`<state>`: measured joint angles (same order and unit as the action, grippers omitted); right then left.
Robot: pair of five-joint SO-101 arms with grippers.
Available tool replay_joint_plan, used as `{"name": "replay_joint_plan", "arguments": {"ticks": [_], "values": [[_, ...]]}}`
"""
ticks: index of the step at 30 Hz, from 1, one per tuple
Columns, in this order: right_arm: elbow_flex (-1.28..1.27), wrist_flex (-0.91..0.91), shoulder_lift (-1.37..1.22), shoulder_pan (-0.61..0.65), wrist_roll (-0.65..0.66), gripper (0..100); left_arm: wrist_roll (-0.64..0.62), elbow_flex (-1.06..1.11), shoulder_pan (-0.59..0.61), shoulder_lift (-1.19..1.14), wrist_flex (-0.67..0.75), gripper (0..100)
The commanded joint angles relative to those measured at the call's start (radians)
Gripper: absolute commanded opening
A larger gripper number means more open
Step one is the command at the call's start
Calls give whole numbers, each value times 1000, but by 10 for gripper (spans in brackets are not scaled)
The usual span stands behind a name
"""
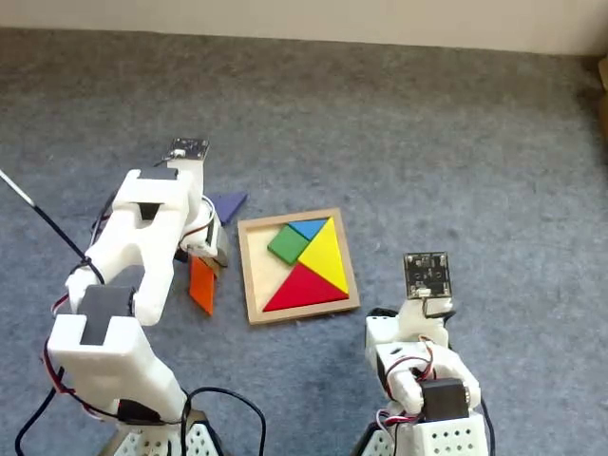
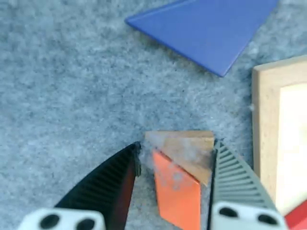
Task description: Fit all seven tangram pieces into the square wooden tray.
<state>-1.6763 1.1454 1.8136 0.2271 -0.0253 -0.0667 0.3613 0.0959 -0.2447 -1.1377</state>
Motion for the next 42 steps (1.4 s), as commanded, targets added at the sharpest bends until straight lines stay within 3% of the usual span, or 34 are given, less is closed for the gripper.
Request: {"name": "replay_joint_plan", "arguments": {"ticks": [1, 6, 17, 23, 28, 33, 38, 42], "values": [[-88, 4, 16, -12, -3, 4, -86, -33, 15, 15, -3, 236], [-88, 4, 16, -12, -3, 4, -114, -35, 15, 15, 26, 235], [-88, 4, 16, -12, -3, 4, -51, -33, -56, 15, 32, 203], [-88, 4, 16, -12, -3, 4, -44, -35, -96, 7, 135, 162], [-88, 4, 16, -12, -3, 4, 74, -79, -97, 7, 198, 162], [-88, 4, 16, -12, -3, 4, 146, -160, -97, 13, 173, 167], [-88, 4, 16, -12, -3, 4, 152, -222, -90, 5, 61, 283], [-88, 4, 16, -12, -3, 4, 150, -220, -88, 13, 14, 284]]}}
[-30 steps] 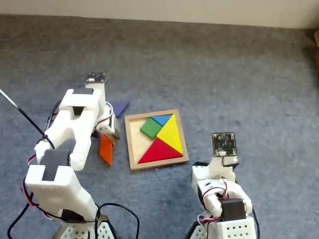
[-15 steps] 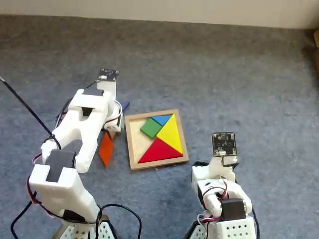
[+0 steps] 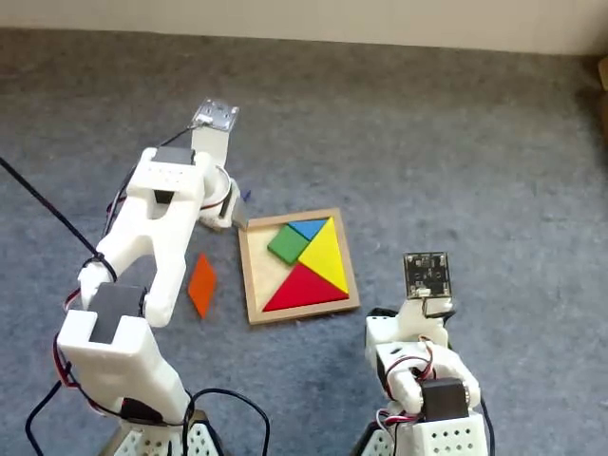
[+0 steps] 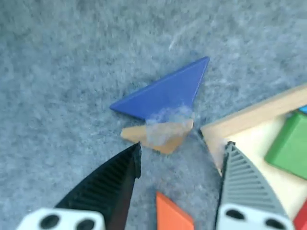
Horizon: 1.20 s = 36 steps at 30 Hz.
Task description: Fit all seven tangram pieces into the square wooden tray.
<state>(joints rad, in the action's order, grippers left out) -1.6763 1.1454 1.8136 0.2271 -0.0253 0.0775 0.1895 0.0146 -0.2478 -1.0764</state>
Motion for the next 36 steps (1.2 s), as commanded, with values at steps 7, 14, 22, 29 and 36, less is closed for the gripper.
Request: {"name": "replay_joint_plan", "arguments": {"ticks": [7, 14, 22, 29, 36], "values": [[-88, 4, 16, -12, -3, 4, 3, -58, 44, 10, -49, 284], [-88, 4, 16, -12, -3, 4, 184, -96, 48, 1, -25, 284], [-88, 4, 16, -12, -3, 4, 264, -128, 45, -151, 57, 284], [-88, 4, 16, -12, -3, 4, 275, -289, 45, -271, -75, 261], [-88, 4, 16, -12, -3, 4, 278, -358, 45, -321, -221, 189]]}}
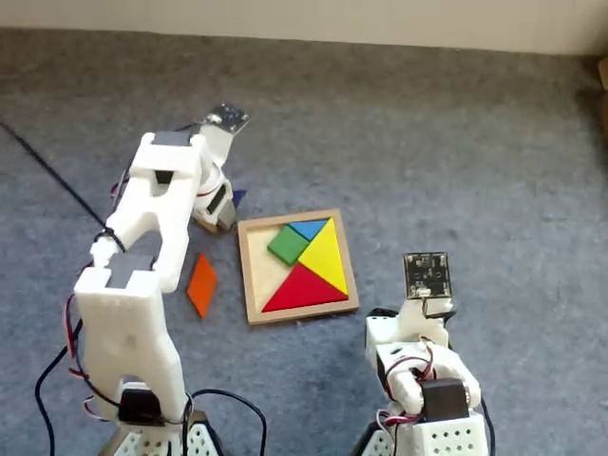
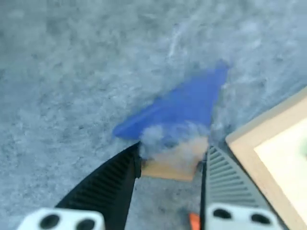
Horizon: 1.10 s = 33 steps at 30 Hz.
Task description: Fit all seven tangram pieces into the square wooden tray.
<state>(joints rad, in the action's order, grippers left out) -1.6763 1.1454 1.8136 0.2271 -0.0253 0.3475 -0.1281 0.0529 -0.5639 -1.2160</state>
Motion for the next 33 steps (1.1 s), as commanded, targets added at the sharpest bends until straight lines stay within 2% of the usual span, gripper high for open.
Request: {"name": "replay_joint_plan", "arguments": {"ticks": [1, 7, 11, 14, 26, 33], "values": [[-88, 4, 16, -12, -3, 4, 8, -41, 7, -4, -97, 187], [-88, 4, 16, -12, -3, 4, 2, -42, 7, -1, -201, 184], [-88, 4, 16, -12, -3, 4, -29, -33, 7, 44, -250, 140], [-88, 4, 16, -12, -3, 4, -77, -22, 7, 84, -256, 137], [-88, 4, 16, -12, -3, 4, -103, -21, 2, 160, -262, 133], [-88, 4, 16, -12, -3, 4, -230, 120, -128, 395, -284, 133]]}}
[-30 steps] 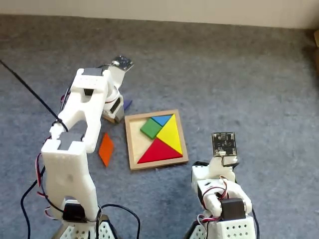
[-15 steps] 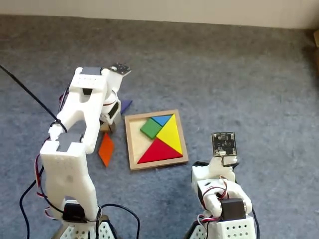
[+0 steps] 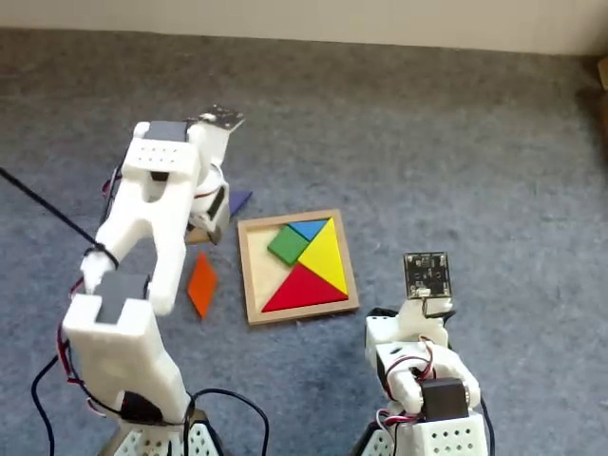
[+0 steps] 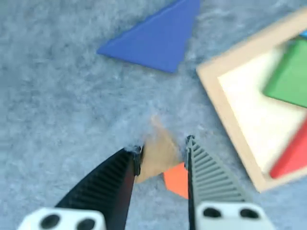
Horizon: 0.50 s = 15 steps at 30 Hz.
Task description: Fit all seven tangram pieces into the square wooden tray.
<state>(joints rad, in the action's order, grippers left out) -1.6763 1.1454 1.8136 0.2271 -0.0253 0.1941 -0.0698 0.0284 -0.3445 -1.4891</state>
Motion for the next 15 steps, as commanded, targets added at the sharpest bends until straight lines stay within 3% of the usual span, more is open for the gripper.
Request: {"name": "replay_joint_plan", "arguments": {"ticks": [1, 8, 15], "values": [[-88, 4, 16, -12, -3, 4, -110, 91, -130, 208, -8, 133], [-88, 4, 16, -12, -3, 4, -333, 202, -249, 278, 6, 137], [-88, 5, 16, -13, -3, 4, -563, 219, -278, 278, 57, 133]]}}
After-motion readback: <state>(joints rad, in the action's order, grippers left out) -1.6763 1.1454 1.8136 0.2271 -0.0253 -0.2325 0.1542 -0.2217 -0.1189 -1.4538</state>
